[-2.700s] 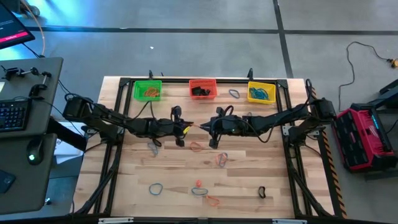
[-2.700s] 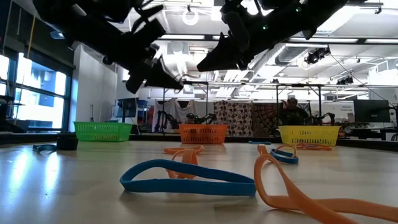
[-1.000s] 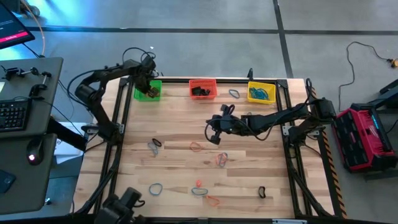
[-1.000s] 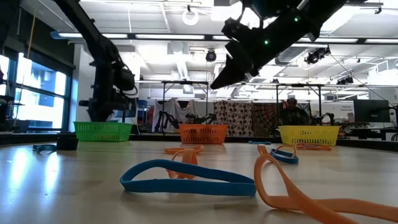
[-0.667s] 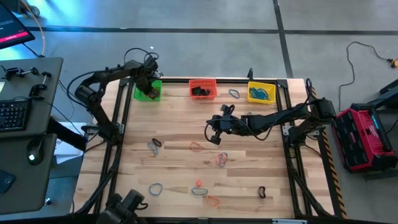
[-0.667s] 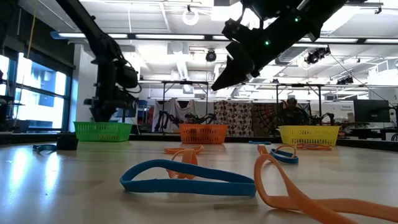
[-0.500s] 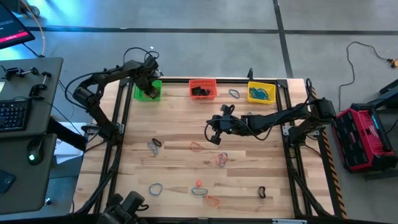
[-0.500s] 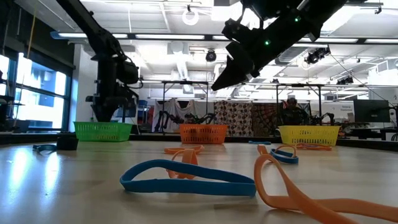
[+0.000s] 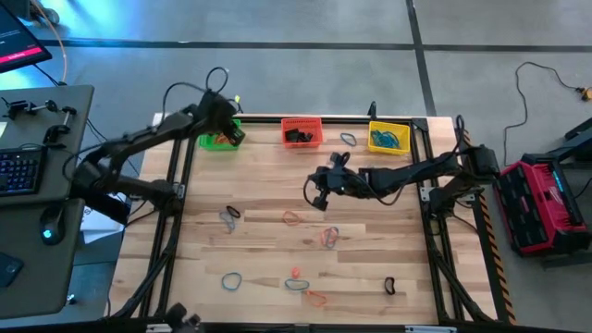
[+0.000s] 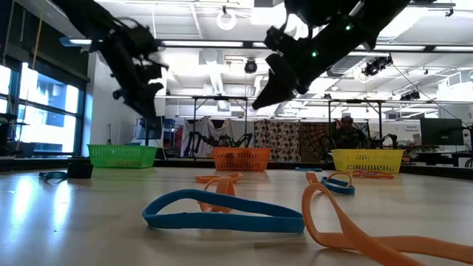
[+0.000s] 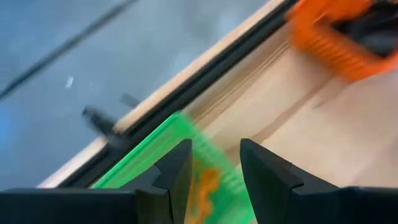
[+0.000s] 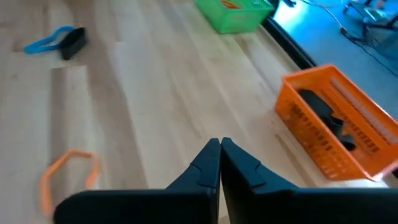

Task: Sort rubber bands into baskets
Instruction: Put the blue rubber band into the yellow bin

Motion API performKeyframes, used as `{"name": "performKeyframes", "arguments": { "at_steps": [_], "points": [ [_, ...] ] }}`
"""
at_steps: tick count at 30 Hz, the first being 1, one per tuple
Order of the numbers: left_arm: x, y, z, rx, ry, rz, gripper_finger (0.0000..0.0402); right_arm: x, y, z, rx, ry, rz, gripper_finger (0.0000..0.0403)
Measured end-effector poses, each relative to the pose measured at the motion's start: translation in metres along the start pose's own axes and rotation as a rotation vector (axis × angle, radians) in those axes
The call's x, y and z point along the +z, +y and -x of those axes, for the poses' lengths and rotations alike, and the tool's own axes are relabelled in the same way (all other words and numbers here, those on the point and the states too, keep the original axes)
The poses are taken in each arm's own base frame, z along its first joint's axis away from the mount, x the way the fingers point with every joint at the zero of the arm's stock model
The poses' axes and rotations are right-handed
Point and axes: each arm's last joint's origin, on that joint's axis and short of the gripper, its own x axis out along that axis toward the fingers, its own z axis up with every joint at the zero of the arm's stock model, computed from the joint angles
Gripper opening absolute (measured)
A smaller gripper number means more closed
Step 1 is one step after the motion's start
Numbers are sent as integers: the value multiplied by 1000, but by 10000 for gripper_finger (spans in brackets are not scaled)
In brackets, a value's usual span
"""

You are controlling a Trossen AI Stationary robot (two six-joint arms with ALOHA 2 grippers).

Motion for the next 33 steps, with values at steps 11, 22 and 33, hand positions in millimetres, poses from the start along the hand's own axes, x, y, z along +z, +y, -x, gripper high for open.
{"name": "performKeyframes", "arguments": {
  "at_steps": [11,22,33],
  "points": [
    [-34,-51,59,-211,-408,-25,129,-26,-31,-4,14,302,-108,16],
    [-66,-85,72,-460,-600,-82,129,-74,-73,25,-271,888,-124,118],
    [-78,-101,75,-547,-613,-135,129,-89,-124,14,-352,878,-550,129]
  ]
}}
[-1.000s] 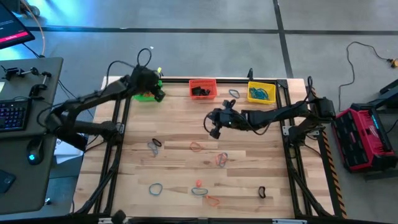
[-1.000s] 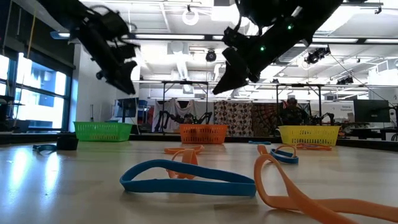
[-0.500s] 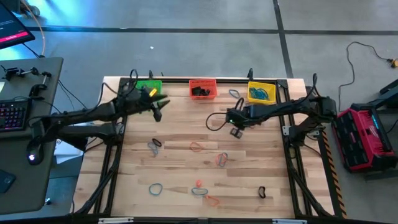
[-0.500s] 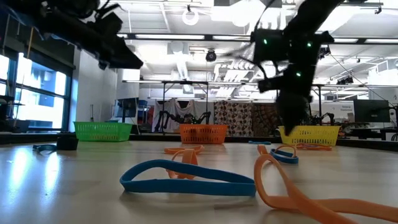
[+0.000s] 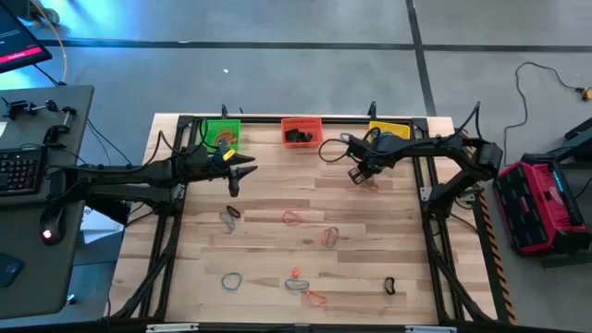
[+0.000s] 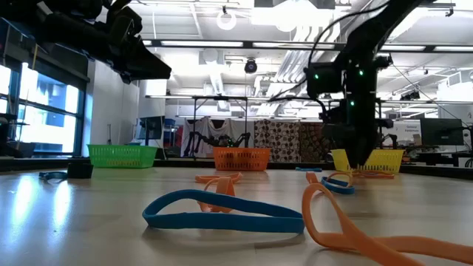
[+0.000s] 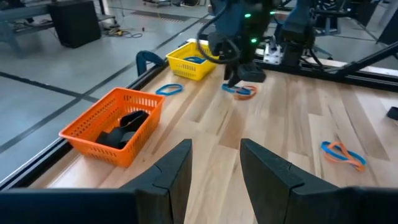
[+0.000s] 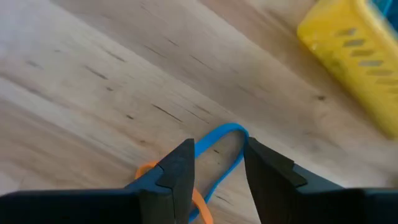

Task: Sort rubber bands into baskets
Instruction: Put the blue rubber band into the yellow bin

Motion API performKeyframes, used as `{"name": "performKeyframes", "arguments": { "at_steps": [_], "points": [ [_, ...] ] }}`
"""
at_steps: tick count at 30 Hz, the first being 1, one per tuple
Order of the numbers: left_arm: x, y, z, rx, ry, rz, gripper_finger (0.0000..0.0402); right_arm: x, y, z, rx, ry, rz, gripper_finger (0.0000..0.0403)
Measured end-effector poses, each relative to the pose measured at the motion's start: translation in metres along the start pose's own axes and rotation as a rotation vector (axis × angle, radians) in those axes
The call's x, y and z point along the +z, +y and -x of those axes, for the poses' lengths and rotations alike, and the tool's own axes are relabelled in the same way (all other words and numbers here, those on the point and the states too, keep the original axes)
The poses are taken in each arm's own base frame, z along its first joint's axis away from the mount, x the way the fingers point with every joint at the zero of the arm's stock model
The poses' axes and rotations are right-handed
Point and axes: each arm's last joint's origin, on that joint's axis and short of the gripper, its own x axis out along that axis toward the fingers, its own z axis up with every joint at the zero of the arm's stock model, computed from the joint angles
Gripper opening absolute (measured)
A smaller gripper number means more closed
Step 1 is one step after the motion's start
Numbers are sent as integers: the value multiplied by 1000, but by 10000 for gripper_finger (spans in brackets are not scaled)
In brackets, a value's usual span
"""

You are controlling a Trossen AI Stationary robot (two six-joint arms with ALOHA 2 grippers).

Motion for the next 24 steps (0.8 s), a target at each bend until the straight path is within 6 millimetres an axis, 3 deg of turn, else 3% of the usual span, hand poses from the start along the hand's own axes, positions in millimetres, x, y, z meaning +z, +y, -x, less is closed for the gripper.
{"name": "performKeyframes", "arguments": {
  "at_steps": [8,16,20,24],
  "points": [
    [0,-3,0,-10,1,-29,129,-7,-11,-20,38,-8,-71,118],
    [0,-2,0,-8,1,-20,129,-6,-9,-22,65,-33,-22,12],
    [0,-2,0,-8,1,-12,129,-6,-6,-15,71,-66,-9,13],
    [0,-2,0,-8,1,-12,129,-3,3,8,107,-169,14,4]
  ]
}}
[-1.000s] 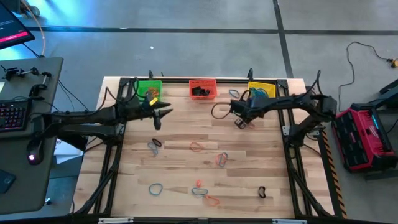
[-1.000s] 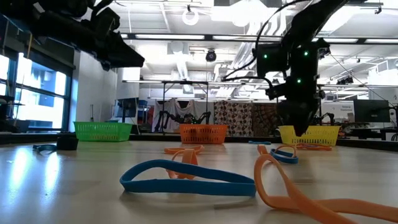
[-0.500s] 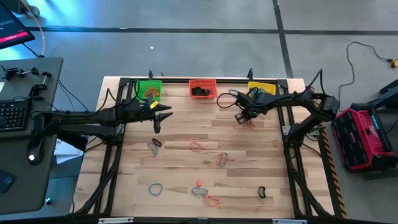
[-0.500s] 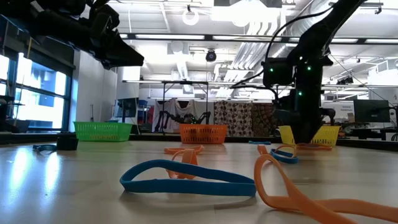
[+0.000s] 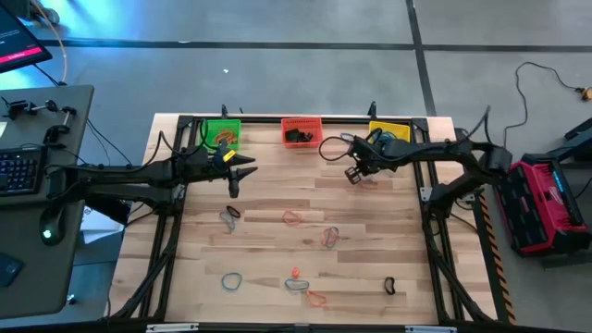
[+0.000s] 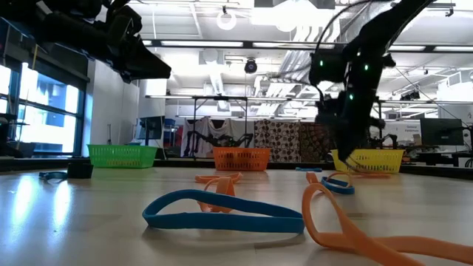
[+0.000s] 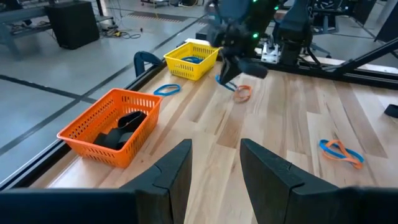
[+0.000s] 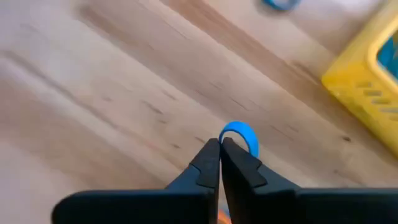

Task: Sort rubber bands into baskets
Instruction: Put the blue rubber band into the yellow bin

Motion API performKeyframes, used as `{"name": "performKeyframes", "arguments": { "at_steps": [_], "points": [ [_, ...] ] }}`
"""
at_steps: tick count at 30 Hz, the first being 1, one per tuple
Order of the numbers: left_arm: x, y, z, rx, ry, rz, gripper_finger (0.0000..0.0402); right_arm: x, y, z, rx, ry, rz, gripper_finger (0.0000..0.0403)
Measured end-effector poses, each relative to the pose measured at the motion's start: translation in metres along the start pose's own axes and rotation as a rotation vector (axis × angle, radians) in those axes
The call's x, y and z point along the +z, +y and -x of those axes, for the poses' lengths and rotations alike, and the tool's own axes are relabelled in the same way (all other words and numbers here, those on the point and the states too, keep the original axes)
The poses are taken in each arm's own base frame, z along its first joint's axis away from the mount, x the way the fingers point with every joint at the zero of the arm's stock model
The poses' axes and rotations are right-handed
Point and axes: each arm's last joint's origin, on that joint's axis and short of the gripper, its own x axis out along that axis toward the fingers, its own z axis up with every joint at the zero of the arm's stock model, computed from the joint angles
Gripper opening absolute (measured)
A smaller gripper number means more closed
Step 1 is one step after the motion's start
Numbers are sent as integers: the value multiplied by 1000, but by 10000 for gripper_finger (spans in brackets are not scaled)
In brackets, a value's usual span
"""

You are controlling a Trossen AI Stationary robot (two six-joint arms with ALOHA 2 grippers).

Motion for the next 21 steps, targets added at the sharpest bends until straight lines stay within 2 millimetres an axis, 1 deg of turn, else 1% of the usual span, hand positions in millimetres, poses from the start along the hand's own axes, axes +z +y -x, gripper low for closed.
{"name": "performKeyframes", "arguments": {
  "at_steps": [7,11,16,21],
  "points": [
    [0,0,0,-2,0,0,129,5,17,38,4,-191,53,1],
    [0,-3,0,-27,-1,-5,129,5,17,52,-49,-289,58,1],
    [1,-12,1,-124,-14,-15,129,12,4,55,-130,-342,-22,0],
    [0,-18,1,-152,-10,-22,129,24,-23,48,-250,-349,-127,0]
  ]
}}
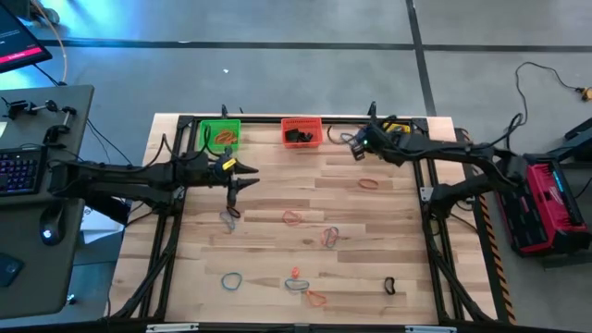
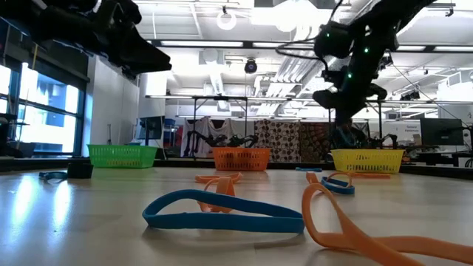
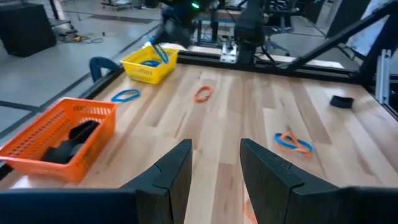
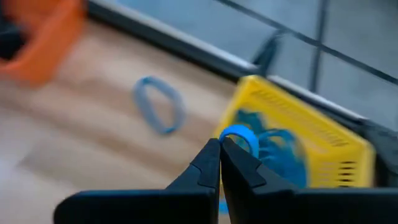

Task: Sort rubber bands into baskets
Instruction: Put the blue rubber band into the yellow bin, then put the black rubber band into the orange bin

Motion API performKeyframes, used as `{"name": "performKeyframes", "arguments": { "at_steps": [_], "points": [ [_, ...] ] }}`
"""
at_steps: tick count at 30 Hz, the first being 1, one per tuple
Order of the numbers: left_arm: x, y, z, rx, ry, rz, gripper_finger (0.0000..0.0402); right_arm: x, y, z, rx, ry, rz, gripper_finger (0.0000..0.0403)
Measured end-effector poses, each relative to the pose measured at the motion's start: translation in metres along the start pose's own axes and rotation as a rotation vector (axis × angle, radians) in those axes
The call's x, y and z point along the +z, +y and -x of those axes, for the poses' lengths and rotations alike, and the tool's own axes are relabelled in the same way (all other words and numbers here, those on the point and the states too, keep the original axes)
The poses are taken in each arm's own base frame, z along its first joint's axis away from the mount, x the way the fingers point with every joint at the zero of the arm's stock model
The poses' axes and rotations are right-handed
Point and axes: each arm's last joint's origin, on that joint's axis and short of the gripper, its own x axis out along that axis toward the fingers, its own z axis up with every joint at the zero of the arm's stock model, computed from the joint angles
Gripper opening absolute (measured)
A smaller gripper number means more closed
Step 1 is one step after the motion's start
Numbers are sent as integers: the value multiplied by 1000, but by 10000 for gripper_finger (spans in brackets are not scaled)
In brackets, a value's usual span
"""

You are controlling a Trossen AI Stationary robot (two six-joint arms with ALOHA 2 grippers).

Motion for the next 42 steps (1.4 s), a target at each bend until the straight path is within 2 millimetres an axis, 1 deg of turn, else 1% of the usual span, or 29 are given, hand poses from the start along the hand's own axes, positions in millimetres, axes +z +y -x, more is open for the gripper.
{"name": "performKeyframes", "arguments": {
  "at_steps": [5,8,12,16,21,25,27,30,35,38,40,42],
  "points": [
    [-4,-6,-6,-28,29,-2,129,10,-27,-16,-132,5,-54,0],
    [-6,-10,-12,-41,25,-7,129,13,-41,-25,-150,35,-79,0],
    [-7,-14,-20,-60,7,-11,129,9,-53,-35,-133,87,-109,0],
    [-7,-16,-25,-68,-4,-12,129,1,-59,-44,-110,115,-139,0],
    [-12,-17,-30,-68,19,-13,129,-10,-63,-52,-84,140,-157,0],
    [-13,-17,-31,-68,27,-11,129,-16,-62,-54,-54,166,-136,3],
    [-13,-17,-31,-68,28,-11,129,-16,-60,-54,-7,178,-113,15],
    [-13,-17,-31,-68,26,-11,129,-14,-59,-53,45,195,-122,50],
    [-13,-17,-31,-68,26,-11,129,-1,-52,-43,87,185,-94,132],
    [-13,-17,-31,-68,26,-12,129,10,-45,-26,120,160,-60,164],
    [-13,-17,-31,-68,26,-12,129,15,-37,-10,162,128,-26,168],
    [-13,-17,-31,-68,26,-12,129,13,-26,9,219,107,33,161]
  ]
}}
